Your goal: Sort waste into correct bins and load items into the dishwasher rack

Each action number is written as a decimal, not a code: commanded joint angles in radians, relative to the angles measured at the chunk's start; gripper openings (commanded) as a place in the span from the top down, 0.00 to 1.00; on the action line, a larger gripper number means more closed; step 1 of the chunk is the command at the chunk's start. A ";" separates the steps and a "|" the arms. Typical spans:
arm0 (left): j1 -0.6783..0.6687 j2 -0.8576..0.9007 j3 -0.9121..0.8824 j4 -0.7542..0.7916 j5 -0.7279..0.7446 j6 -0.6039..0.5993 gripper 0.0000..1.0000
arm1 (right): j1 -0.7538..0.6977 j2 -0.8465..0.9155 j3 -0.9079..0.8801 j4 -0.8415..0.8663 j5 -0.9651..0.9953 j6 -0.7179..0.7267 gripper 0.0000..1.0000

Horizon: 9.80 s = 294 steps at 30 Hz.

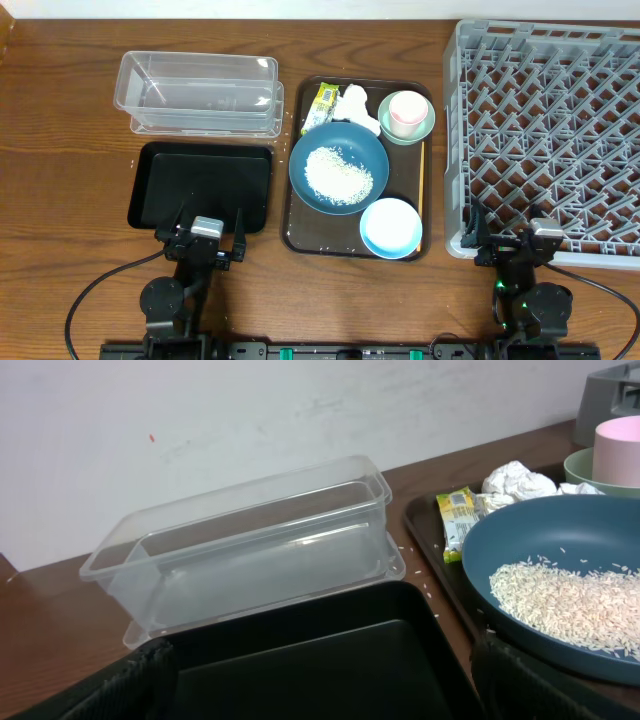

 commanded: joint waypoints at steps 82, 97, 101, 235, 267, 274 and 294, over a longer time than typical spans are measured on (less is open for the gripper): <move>0.002 0.007 0.024 0.544 0.462 -0.314 0.05 | 0.002 -0.001 -0.001 -0.004 -0.004 -0.011 0.01; 0.003 0.809 0.776 -0.184 0.701 -0.265 0.05 | 0.002 -0.001 -0.001 -0.004 -0.004 -0.011 0.01; -0.006 0.969 0.813 -0.098 0.868 -0.303 0.05 | 0.002 -0.001 -0.001 -0.005 -0.004 -0.011 0.01; -0.792 1.791 1.663 -0.847 -0.244 -0.616 0.62 | 0.002 -0.001 -0.001 -0.004 -0.004 -0.011 0.01; -0.835 2.174 1.650 -0.710 -0.241 -0.621 0.69 | 0.002 -0.001 -0.001 -0.004 -0.004 -0.011 0.01; -0.838 2.157 1.661 -0.729 -0.241 -0.621 0.93 | 0.002 -0.001 -0.001 -0.004 -0.004 -0.011 0.01; -0.833 1.854 1.672 -0.800 -0.257 -0.620 0.94 | 0.002 -0.001 -0.001 -0.004 -0.004 -0.011 0.01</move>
